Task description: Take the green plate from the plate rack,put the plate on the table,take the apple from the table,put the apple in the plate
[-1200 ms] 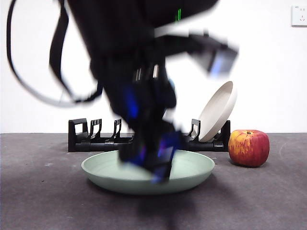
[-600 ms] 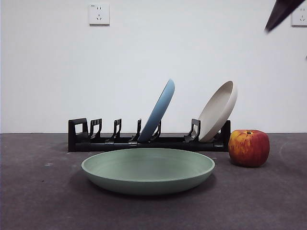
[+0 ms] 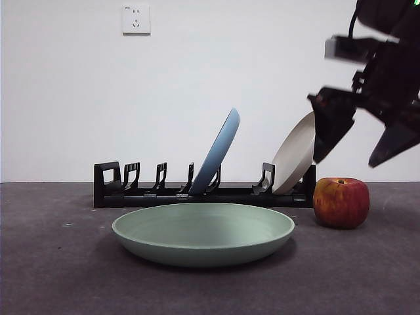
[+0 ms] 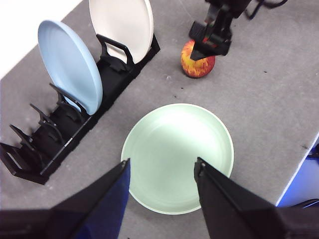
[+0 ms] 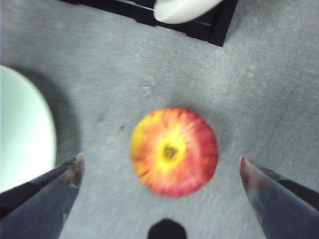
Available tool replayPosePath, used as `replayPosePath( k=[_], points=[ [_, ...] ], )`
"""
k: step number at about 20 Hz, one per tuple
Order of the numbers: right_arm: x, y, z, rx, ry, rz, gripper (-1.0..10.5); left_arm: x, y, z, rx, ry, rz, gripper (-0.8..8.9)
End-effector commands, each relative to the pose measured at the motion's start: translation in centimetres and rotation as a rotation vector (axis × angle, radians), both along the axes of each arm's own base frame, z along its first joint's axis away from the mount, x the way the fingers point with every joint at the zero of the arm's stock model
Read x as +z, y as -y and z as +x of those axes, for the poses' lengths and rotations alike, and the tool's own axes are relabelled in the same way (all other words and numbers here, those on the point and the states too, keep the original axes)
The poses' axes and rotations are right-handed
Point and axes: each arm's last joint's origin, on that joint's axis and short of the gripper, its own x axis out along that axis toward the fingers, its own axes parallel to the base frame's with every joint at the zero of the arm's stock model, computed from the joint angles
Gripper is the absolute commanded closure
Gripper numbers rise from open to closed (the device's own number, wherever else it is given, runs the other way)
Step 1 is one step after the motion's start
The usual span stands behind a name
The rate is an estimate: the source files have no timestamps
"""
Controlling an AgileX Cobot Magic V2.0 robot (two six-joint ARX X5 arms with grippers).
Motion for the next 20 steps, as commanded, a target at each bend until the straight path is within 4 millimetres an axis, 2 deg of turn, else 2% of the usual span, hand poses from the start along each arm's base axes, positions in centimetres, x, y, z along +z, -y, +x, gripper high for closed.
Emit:
replayPosePath(
  k=[1,7,10,11,13,15,17,19,20],
  points=[
    [-1.1,-0.3,0.9,0.007,0.003,-0.008,2.1,-0.2,0.0,0.0,0.02,-0.021,-0.019,5.93],
    [-4.0,-0.7,2.4,0.006,-0.035,-0.017,2.1,-0.2,0.0,0.0,0.022,-0.022,-0.02,5.93],
    [-4.5,-0.8,2.7,0.003,-0.035,-0.015,2.3,-0.2,0.0,0.0,0.024,-0.02,-0.02,5.94],
    [-4.5,-0.8,2.7,-0.001,-0.035,-0.013,2.6,-0.2,0.0,0.0,0.023,-0.02,-0.02,5.93],
    [-4.5,-0.8,2.7,-0.003,-0.04,-0.013,4.2,-0.2,0.0,0.0,0.024,-0.02,-0.019,5.93],
    [-4.6,-0.7,2.6,-0.002,-0.052,-0.015,5.2,-0.2,0.0,0.0,0.024,-0.019,-0.02,5.93],
    [-4.6,-0.7,2.5,-0.002,-0.057,-0.016,5.7,-0.2,0.0,0.0,0.024,-0.019,-0.02,5.93],
    [-4.7,-0.7,2.5,-0.003,-0.062,-0.018,5.8,-0.2,0.0,0.0,0.024,-0.02,-0.019,5.93],
    [-4.7,-0.7,2.5,-0.003,-0.065,-0.018,6.4,-0.2,0.0,0.0,0.024,-0.02,-0.019,5.93]
  ],
)
